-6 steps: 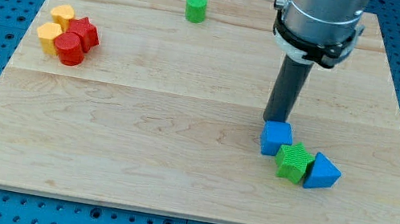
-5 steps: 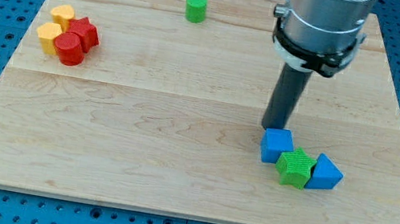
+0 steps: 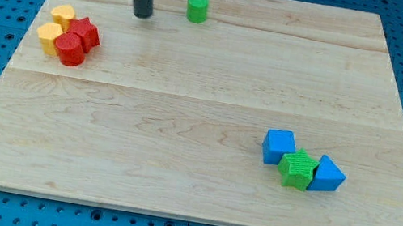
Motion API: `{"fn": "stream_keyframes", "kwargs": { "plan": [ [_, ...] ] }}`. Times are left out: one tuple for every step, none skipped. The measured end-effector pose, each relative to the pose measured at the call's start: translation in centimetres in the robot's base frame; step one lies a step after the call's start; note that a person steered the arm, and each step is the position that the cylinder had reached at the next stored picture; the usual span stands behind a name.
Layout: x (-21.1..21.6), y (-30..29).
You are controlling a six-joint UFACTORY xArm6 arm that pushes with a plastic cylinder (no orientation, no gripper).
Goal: Push the green circle to the top of the green star
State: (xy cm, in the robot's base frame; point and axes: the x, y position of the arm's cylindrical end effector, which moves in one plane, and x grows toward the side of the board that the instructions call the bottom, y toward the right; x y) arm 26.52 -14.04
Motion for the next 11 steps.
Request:
{"fn": "stream_keyframes", "kwargs": {
  "plan": [
    [-4.8,0.7],
    [-3.5,6.7],
    [1.3,11.7],
    [4.8,16.2],
    [2.5,12.6],
    [0.1,12.3],
    [-0.6,17.9],
    [3.3,20.9],
    [6.3,22.5],
    [8.8,24.0],
    [12.2,25.3]
  ]
}}
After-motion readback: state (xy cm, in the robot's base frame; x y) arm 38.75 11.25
